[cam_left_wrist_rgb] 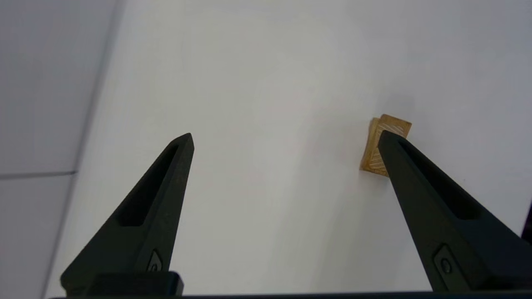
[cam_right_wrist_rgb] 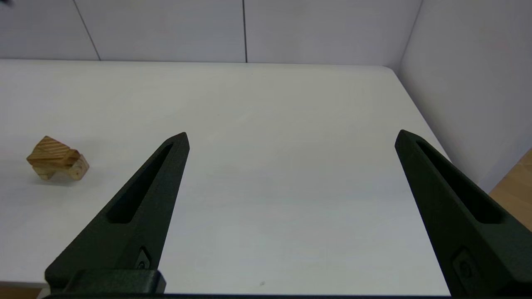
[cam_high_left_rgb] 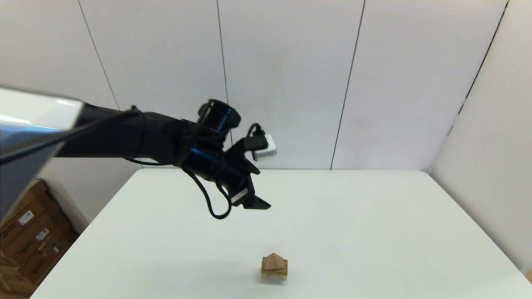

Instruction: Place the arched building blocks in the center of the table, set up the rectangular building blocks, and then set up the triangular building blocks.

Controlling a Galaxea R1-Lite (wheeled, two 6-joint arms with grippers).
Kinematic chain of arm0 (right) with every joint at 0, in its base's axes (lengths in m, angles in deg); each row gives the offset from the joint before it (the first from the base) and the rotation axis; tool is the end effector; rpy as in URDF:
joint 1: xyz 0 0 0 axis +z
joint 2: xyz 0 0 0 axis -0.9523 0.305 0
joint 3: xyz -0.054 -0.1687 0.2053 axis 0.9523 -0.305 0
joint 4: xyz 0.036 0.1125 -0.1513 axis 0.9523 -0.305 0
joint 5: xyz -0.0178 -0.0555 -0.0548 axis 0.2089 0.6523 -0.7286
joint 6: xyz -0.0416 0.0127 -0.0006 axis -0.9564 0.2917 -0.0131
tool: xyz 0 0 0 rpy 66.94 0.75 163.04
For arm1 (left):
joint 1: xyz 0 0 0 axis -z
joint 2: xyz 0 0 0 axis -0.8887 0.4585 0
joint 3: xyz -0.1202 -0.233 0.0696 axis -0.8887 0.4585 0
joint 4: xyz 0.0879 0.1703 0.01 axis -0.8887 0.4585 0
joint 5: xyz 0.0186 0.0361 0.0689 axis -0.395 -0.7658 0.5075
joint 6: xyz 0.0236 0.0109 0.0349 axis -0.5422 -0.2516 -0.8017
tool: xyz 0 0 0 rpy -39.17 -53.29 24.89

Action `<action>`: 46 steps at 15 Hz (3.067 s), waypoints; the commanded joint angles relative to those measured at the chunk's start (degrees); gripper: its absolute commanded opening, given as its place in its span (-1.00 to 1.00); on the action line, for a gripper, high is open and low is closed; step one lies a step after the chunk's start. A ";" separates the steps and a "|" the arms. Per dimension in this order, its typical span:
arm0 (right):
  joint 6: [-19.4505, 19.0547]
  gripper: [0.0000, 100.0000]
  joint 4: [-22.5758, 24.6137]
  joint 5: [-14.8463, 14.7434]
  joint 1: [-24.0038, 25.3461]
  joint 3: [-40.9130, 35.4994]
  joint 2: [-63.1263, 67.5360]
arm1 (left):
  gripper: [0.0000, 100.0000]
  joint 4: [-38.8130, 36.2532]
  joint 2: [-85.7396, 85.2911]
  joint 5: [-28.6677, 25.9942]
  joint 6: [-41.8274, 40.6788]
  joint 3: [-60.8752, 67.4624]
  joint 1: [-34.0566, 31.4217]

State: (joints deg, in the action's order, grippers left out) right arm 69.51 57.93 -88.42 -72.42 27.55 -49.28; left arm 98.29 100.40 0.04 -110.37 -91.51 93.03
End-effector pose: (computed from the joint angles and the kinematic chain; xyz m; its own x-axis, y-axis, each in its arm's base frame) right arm 0.0265 0.0003 0.0759 0.9994 0.0054 -0.0351 -0.0056 1.0000 -0.0054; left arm 0.3267 -0.2096 0.1365 0.3562 -0.6321 -0.6881 0.9324 0.2890 0.2172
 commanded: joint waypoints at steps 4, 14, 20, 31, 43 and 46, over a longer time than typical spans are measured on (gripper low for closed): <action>-0.02 1.00 -0.03 0.04 0.01 0.01 -0.01 | 1.00 7.59 -38.71 5.65 17.77 8.84 -10.81; -0.02 1.00 -0.03 0.04 0.01 0.01 -0.01 | 1.00 7.50 -79.84 37.73 27.96 21.32 -12.48; -0.02 1.00 -0.03 0.04 0.01 0.01 -0.01 | 1.00 7.76 -98.47 40.36 20.85 32.13 -25.48; -0.02 1.00 -0.03 0.04 0.01 0.01 -0.01 | 1.00 4.86 -115.17 31.05 34.91 62.54 -30.41; -0.02 1.00 -0.03 0.04 0.01 0.01 -0.01 | 1.00 -18.43 -115.17 21.29 35.17 86.19 -30.41; -0.02 1.00 -0.03 0.04 0.01 0.01 -0.01 | 1.00 -18.43 -115.17 21.47 36.31 86.10 -30.49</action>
State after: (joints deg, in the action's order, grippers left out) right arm 69.53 57.93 -88.42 -72.42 27.55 -49.28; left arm 79.84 -14.86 21.48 -74.02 -5.37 62.58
